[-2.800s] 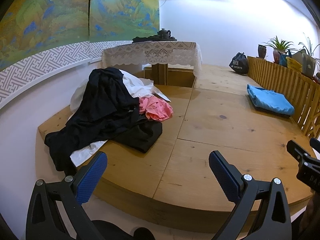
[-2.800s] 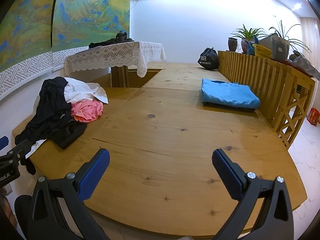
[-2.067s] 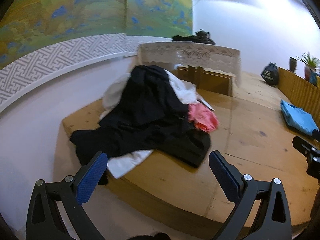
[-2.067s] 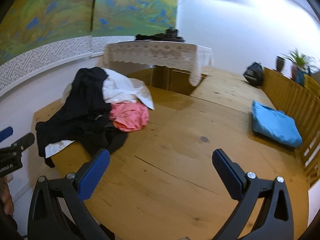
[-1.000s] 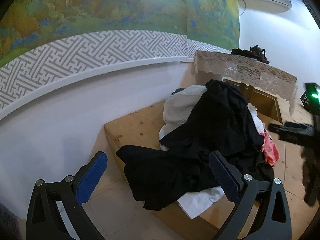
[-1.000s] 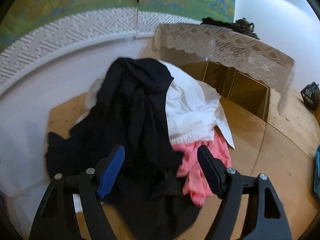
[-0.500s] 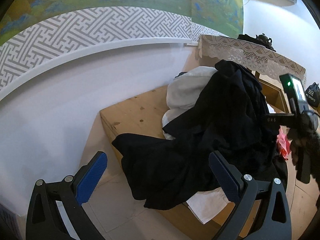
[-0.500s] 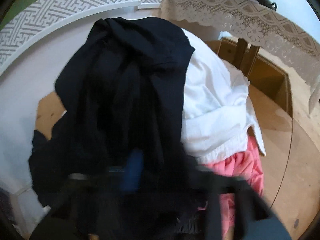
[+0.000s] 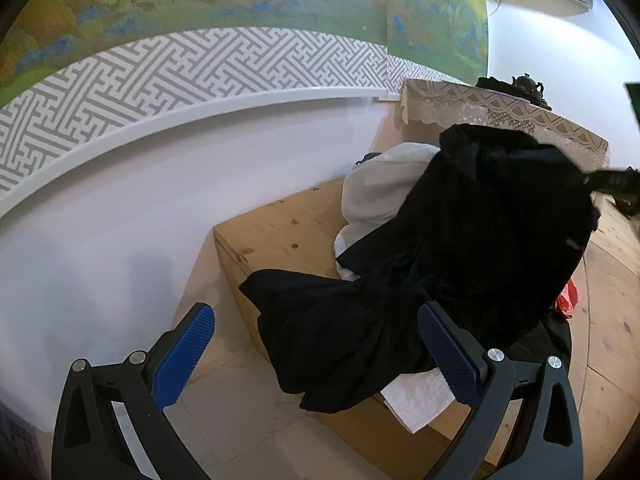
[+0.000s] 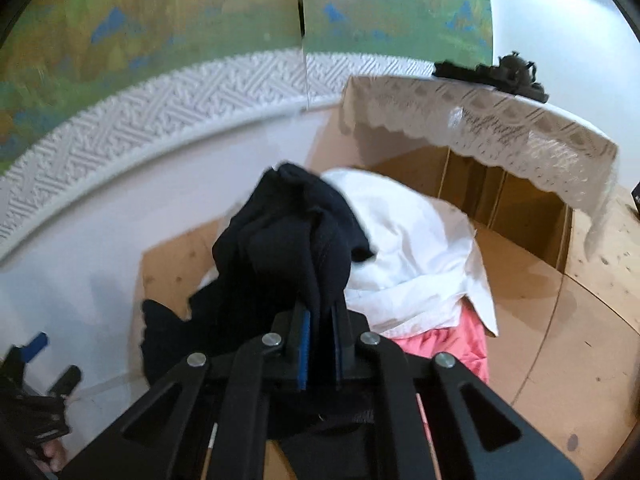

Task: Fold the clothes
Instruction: 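Grasp the navy sweatshirt with the right gripper while the left gripper approaches, then pull the navy sweatshirt off the pile onto the open table with the right gripper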

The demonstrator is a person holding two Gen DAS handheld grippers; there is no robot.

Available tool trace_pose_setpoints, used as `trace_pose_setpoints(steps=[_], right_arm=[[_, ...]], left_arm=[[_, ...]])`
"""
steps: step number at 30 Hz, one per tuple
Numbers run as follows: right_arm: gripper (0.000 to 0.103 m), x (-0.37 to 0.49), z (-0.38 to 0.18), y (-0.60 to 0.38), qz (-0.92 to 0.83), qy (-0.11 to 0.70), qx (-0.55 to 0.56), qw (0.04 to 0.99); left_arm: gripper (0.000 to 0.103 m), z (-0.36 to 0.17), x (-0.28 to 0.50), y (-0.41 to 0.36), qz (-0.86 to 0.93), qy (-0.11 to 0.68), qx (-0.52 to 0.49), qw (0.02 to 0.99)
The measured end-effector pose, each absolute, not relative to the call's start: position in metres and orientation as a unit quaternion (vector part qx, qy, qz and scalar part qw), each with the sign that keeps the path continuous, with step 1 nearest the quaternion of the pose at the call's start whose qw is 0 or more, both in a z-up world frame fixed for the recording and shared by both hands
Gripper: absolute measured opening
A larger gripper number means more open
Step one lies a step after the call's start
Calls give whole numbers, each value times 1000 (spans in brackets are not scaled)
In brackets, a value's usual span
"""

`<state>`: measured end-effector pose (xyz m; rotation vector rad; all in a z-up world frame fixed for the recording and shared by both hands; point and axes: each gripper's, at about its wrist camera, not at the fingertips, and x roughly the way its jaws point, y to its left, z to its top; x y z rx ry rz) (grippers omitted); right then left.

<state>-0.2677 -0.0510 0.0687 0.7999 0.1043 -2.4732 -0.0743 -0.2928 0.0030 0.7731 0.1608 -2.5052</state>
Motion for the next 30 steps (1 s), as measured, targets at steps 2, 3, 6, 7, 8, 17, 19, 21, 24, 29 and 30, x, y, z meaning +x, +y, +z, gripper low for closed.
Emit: trace_pose_setpoints(steps=[2, 3, 6, 7, 8, 17, 19, 21, 24, 29, 30], right_arm=[[8, -250, 84, -34, -922, 35, 284, 262], [8, -241, 93, -22, -925, 34, 279, 257], [8, -210, 120, 24, -934, 30, 268, 235], [8, -198, 125, 43, -936, 27, 269, 225], [8, -186, 131, 62, -938, 24, 271, 215], [8, -50, 86, 293, -945, -23, 318, -71], [8, -31, 49, 335, -922, -20, 366, -127], [12, -15, 13, 371, -895, -32, 416, -160], [20, 3, -29, 405, -858, -64, 480, -170], [43, 33, -44, 435, -858, -94, 476, -169], [44, 36, -43, 440, -860, -103, 470, -168]], left_arm=[[102, 8, -70, -291, -923, 57, 281, 256], [102, 10, -68, -290, -924, 56, 280, 256], [102, 17, -64, -281, -927, 53, 274, 249], [102, 20, -64, -276, -929, 49, 272, 244], [102, 19, -67, -265, -932, 42, 275, 231], [102, 9, -94, -142, -945, -36, 313, 90], [102, 7, -100, -115, -944, -54, 320, 58], [102, 2, -106, -85, -941, -68, 331, 20], [102, -11, -107, -31, -930, -87, 354, -43], [102, -32, -97, 74, -898, -158, 380, -155], [102, -35, -93, 92, -892, -172, 380, -173]])
